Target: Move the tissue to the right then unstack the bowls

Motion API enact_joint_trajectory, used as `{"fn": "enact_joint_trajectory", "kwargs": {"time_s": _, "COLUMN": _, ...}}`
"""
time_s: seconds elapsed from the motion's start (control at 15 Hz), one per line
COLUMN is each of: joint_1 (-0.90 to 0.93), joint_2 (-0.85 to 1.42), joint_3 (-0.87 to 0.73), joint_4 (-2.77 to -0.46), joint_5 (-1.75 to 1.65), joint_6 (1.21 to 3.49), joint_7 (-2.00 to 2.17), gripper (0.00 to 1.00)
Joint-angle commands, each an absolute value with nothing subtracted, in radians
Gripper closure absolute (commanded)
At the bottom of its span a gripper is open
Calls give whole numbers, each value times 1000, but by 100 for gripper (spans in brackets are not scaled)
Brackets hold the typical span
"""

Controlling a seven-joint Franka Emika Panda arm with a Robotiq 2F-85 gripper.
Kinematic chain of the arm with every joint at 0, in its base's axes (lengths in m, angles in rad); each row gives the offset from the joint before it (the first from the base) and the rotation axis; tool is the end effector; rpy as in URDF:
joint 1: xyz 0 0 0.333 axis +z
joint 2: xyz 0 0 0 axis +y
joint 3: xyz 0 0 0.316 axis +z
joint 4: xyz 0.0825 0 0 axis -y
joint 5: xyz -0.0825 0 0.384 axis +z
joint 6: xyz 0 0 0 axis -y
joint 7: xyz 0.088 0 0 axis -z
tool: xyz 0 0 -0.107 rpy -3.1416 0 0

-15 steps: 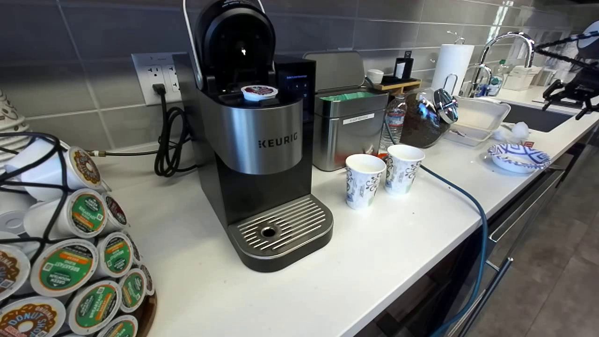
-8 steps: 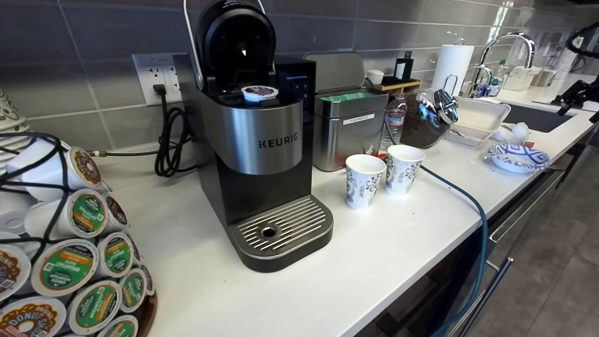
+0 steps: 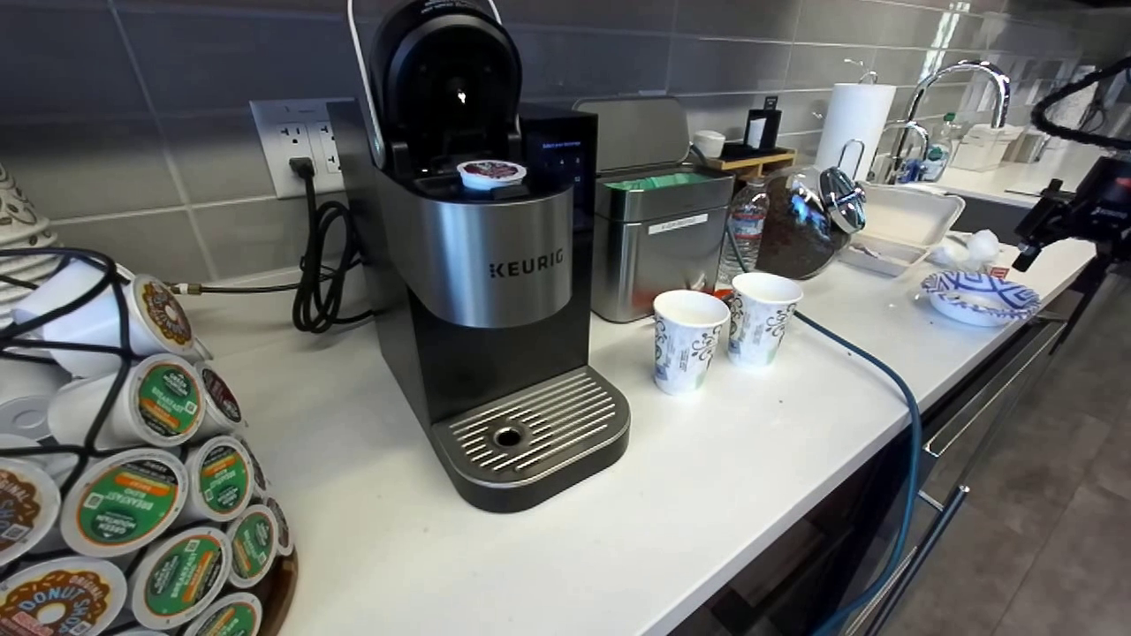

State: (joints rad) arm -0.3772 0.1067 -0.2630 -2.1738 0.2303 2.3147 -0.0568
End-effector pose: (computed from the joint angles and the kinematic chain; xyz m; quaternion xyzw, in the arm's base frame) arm 0.4465 -0.3256 0.3491 -0.9307 0.3580 -0.0433 0.0611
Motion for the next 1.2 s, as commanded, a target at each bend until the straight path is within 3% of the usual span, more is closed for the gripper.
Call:
{"fn": "enact_joint_trajectory", "kwargs": {"time_s": 0.0, "joint_1": -362, "joint_2": 124, "joint_3": -284, "joint_4": -2166, "joint_5": 232, "joint_6": 2327, "joint_7": -42, "gripper": 0}}
{"fn": "enact_joint_trajectory", "kwargs": {"time_s": 1.13, "joint_1": -427, "joint_2": 274, "joint_3": -291, "joint_4": -2069, "joint_5": 563, "joint_6": 2328, "joint_7": -79, "gripper": 2}}
